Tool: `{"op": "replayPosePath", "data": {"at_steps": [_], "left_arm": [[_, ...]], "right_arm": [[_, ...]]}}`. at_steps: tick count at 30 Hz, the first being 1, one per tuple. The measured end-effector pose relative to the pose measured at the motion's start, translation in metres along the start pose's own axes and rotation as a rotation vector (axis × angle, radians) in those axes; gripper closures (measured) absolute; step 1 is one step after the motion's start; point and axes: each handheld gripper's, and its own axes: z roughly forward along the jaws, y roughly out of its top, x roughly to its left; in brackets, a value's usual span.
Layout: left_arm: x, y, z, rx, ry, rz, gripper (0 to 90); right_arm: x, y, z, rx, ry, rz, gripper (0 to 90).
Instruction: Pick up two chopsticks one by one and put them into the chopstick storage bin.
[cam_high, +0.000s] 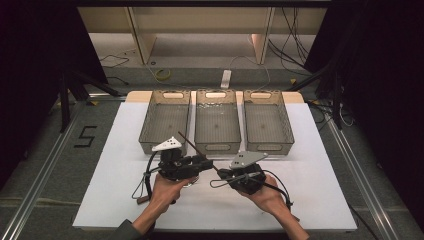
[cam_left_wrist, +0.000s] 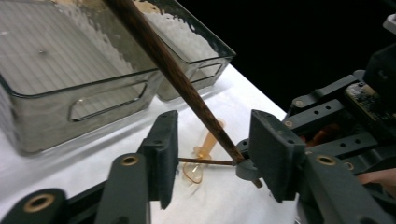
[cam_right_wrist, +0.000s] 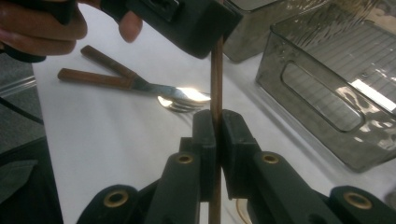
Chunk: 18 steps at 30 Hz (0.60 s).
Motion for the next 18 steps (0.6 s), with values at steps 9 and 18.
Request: {"op": "replayPosePath", "data": {"at_steps": [9, 18], "left_arm": [[0.0001, -0.001, 0.0014, 0.005, -0.052, -0.008, 62.8], [0.0005, -0.0002, -0.0009, -0.01, -0.083, -0.026, 76.3]], "right_arm": [[0.003, -0.0001, 0.0017, -0.009, 0.028, 0.002, 85.0], [0.0028, -0.0005, -0.0004, -0.036, 0.053, 0.01, 84.8]]}}
